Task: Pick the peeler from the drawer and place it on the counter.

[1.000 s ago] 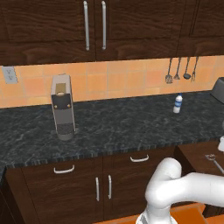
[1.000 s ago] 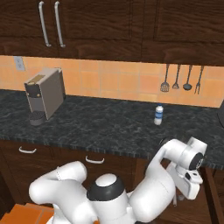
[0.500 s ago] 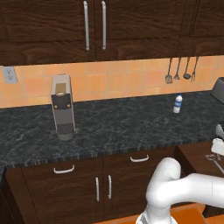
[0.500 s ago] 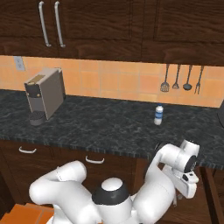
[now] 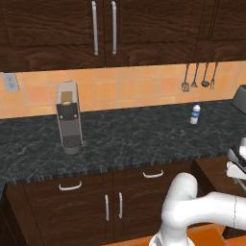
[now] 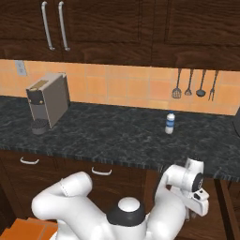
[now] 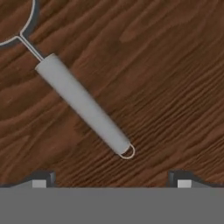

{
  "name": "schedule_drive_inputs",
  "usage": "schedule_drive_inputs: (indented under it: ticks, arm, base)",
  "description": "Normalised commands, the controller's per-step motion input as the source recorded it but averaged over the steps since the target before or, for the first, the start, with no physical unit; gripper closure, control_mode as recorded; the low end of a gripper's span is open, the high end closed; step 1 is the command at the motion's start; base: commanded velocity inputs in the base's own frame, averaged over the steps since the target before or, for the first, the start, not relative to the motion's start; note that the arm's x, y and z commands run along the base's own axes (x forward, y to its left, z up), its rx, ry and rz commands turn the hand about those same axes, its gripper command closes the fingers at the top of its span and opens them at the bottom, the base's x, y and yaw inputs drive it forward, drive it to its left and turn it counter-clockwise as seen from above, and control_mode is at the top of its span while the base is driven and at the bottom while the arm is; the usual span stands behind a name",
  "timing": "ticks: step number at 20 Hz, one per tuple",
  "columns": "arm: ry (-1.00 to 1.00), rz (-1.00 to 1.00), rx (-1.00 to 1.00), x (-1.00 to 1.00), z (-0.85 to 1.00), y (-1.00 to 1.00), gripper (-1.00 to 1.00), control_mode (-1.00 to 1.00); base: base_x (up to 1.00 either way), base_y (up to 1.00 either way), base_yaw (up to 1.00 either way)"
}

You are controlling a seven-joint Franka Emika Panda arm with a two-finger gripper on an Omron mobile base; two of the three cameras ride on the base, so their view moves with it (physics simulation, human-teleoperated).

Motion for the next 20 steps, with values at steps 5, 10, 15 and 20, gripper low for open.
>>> schedule_drive_inputs:
  ticks: [5,10,15,20]
  arm:
    - [0.0,0.22,0.0,0.08,-0.34,-0.04,-1.0,-1.0]
    - [-0.02,0.22,0.0,0.01,-0.43,-0.2,1.0,-1.0]
    - [-0.12,0.18,0.0,-0.06,-0.4,-0.41,1.0,-1.0]
    - [-0.16,0.07,0.02,-0.73,-0.25,-0.33,1.0,-1.0]
  base:
    - [0.0,0.0,0.0]
    - [0.0,0.0,0.0]
    - [0.0,0.0,0.0]
    - [0.0,0.0,0.0]
